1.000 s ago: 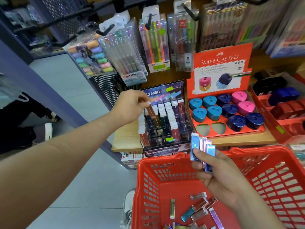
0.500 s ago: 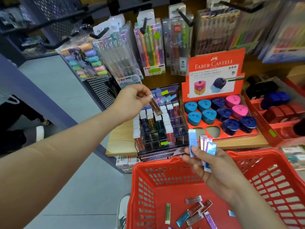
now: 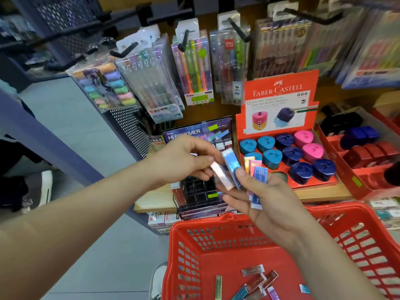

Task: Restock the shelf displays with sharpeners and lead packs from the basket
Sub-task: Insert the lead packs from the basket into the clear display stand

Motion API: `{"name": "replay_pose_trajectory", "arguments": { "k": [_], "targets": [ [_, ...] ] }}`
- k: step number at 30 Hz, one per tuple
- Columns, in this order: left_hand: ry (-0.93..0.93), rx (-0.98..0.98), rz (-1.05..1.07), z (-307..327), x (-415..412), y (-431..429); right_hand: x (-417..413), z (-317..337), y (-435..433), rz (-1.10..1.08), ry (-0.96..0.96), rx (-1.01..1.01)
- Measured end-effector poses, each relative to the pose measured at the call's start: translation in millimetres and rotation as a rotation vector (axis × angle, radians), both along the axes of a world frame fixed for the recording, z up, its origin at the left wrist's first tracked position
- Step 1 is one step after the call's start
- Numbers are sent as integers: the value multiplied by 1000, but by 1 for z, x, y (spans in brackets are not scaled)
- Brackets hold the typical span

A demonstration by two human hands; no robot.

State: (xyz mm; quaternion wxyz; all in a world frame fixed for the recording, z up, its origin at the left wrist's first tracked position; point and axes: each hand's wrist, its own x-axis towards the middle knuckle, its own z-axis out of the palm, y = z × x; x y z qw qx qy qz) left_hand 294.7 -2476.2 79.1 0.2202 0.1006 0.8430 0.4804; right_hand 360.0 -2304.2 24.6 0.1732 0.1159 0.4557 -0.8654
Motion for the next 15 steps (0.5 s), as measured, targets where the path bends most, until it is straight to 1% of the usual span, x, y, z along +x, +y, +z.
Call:
{"name": "replay_pose_trajectory", "arguments": {
  "k": [2,4,5,6,8,10,13,15],
  "targets": [
    [-106,109,18,0,4,4,-2,5,-4,16,27,21],
    [-218,202,88,5,4,4,-3,5,-5,-23,42,71],
    [-252,217,120,7,2,3,-3,6,-6,-44,52,105],
    [-244,185,124,9,1,2,-4,4,-6,-56,62,141],
    [-116,26,47,9,-1,1,-4,3,-9,-68,94,211],
    [6,-33,14,12,-2,1,-2,2,-10,-72,116,259],
    [138,-37,160,20,-14,-8,1,0,-4,-99,69,229],
    [289,-165,245,23,-25,-21,2,-4,5,-124,18,182]
  ]
}}
